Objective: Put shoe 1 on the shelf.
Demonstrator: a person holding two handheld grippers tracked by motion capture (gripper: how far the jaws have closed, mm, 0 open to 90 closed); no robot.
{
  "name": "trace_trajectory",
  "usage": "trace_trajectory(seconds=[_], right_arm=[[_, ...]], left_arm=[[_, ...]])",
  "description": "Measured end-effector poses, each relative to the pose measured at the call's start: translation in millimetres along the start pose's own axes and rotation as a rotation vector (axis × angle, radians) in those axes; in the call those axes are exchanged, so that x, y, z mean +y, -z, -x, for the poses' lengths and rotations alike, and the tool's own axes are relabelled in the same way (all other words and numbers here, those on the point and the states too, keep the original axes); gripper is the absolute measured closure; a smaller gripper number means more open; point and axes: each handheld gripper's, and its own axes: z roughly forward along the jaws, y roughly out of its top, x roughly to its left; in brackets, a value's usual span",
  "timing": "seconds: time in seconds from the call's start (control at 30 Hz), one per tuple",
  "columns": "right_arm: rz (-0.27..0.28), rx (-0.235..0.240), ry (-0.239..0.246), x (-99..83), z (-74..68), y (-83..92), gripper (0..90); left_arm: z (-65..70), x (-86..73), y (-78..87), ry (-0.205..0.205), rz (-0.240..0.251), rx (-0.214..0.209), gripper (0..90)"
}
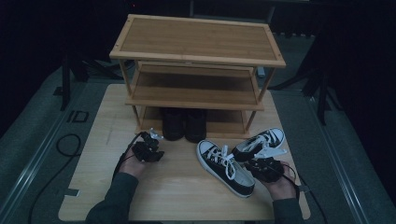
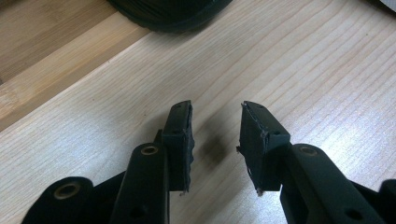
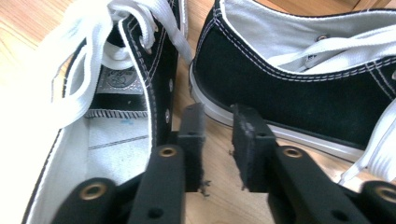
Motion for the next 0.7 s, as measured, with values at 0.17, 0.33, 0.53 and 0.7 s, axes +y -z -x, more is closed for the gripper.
trace_trajectory(seconds=[0.17, 0.33, 0.53, 0.7], right_arm=[[-0.026, -0.001, 0.023, 2.7, -0.9, -3.3, 86.6], [-0.065, 0.027, 0.032, 3.1, -0.7, -11.0, 90.0], [-0.120, 0.063, 0.050, 2.8, -2.8, -22.1, 90.0], [-0.121, 0.095, 0.054, 1.4, -3.1, -23.8, 90.0]], left_arm=[[1.1, -1.3, -2.1, 0.000, -0.002, -0.006, 64.4], [2.4, -1.9, -3.4, -0.005, -0.005, -0.009, 64.4], [2.4, -1.9, -3.5, -0.006, -0.004, -0.010, 64.4], [3.0, -2.5, -4.2, -0.004, -0.003, -0.013, 64.4]])
